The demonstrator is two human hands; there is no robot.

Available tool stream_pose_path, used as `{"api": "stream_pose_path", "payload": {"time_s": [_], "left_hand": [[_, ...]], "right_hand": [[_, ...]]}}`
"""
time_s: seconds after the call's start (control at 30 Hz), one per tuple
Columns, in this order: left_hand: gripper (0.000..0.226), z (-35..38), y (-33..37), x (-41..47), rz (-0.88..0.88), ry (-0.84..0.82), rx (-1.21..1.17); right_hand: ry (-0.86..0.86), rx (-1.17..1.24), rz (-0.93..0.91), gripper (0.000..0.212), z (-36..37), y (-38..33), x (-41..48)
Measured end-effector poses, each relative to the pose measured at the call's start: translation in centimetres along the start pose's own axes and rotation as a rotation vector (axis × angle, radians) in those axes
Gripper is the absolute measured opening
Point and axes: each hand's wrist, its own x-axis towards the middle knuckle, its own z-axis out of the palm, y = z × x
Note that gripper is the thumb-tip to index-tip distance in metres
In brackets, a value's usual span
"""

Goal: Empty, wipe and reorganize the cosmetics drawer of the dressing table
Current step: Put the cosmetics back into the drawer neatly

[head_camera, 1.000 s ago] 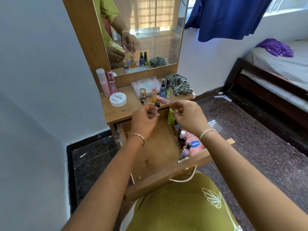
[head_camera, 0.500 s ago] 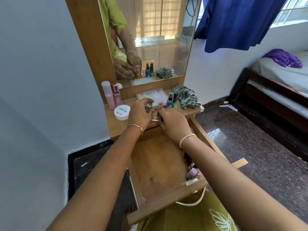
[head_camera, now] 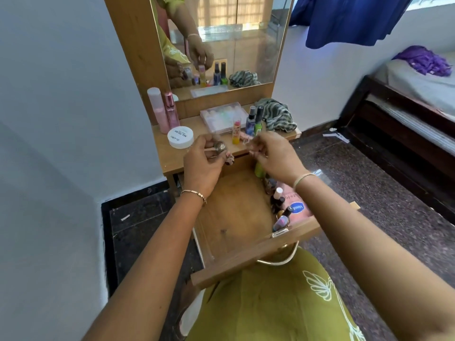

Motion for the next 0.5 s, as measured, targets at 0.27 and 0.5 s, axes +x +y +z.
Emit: {"api": "stream_pose_path", "payload": {"time_s": [0.27,0.5], "left_hand": [[0.033,1.4,-2.0,-5.7,-0.167,-0.377,-0.052],[0.032,3.9,-2.3,-6.7,-0.23,-0.459,0.006]], "right_hand": [[-0.213,-0.03,0.012,0.021,-1.9,2.9,-6.4],[-0.252,-0.226,-0.057,0.017,-1.0,3.7,-7.5]]}}
